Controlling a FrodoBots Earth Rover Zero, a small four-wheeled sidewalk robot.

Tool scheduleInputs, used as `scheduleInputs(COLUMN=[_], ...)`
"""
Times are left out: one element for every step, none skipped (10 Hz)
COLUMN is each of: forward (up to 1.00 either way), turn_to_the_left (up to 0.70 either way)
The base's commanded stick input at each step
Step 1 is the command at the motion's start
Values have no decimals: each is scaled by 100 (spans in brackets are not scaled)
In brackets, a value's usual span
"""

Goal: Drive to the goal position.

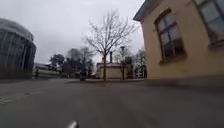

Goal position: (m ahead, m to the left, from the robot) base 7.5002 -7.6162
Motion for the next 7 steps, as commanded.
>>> scheduleInputs(forward=[100,100,100,100,100,100,100], turn_to_the_left=[0,0,0,0,0,0,0])
